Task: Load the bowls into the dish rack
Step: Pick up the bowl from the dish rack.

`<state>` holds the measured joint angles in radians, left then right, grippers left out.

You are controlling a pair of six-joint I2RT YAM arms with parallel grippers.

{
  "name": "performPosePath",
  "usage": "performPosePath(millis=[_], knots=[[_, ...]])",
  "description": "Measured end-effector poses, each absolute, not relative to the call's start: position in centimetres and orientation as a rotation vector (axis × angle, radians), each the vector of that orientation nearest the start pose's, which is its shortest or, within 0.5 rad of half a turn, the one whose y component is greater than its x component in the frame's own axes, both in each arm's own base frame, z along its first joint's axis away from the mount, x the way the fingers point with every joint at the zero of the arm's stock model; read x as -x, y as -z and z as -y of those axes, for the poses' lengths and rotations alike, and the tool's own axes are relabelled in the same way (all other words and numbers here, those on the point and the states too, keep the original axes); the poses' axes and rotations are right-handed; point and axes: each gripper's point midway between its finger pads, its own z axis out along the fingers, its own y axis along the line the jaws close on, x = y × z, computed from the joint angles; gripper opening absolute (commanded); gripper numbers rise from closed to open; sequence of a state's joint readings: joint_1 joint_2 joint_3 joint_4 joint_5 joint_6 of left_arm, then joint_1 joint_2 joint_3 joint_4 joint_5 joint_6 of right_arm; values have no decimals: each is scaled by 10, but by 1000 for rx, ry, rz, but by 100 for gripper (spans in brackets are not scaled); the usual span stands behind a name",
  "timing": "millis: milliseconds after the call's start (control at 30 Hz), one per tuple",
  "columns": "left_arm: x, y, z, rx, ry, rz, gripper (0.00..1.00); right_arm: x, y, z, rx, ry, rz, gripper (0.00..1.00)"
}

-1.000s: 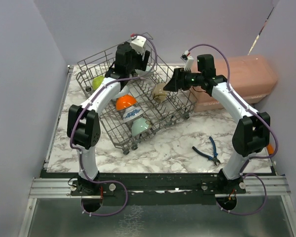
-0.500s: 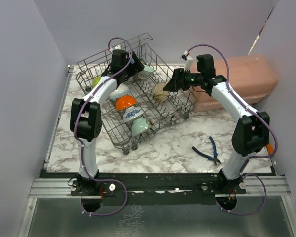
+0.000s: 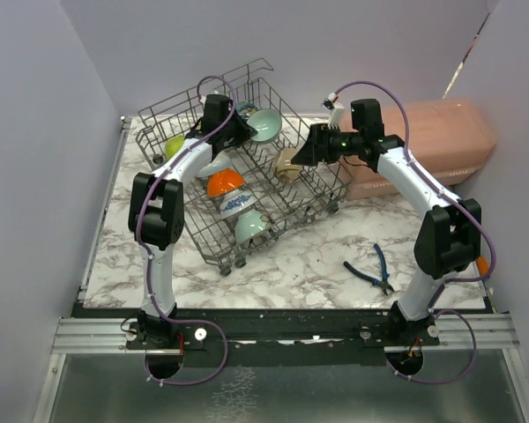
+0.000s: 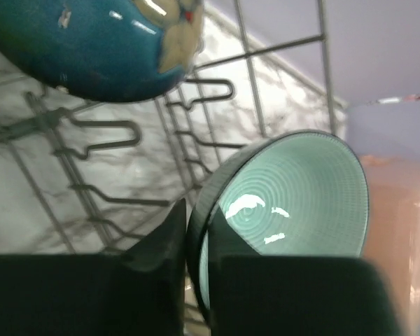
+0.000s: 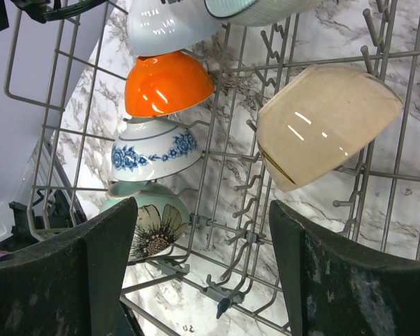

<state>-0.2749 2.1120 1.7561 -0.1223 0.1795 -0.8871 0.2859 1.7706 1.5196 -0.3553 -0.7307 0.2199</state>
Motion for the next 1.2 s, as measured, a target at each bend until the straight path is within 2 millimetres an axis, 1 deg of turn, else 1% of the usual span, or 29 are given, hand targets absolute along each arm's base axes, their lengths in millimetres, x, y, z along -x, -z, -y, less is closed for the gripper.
performPosePath(millis=[33,200,333,400,467,567,700,867,933,1100,1200], knots=[[-567,-174,228,528,894,-2109,0,-411,-223,-250,502,-1080,-2140,80],[-562,-160,221,464,814,-2151,0,-410,-221,-250,501,-1080,-2145,80],[-566,-162,212,373,715,-2129,0,-407,-218,-249,496,-1081,-2154,80],[-568,-165,207,320,635,-2111,0,-405,-217,-248,494,-1081,-2158,80],[-569,-172,204,230,526,-2082,0,-404,-216,-248,493,-1081,-2161,80],[-568,-183,208,81,369,-2037,0,-404,-216,-248,486,-1084,-2163,80],[-566,-202,215,-131,112,-1894,0,-405,-216,-248,481,-1084,-2165,80],[-556,-211,226,-327,-130,-1712,0,-406,-216,-247,472,-1077,-2168,80],[-556,-214,226,-373,-184,-1671,0,-406,-216,-247,470,-1072,-2168,80],[-564,-246,214,-420,-306,-1512,0,-405,-214,-244,461,-1056,-2173,80],[-567,-258,207,-429,-358,-1443,0,-405,-214,-244,458,-1049,-2173,80]])
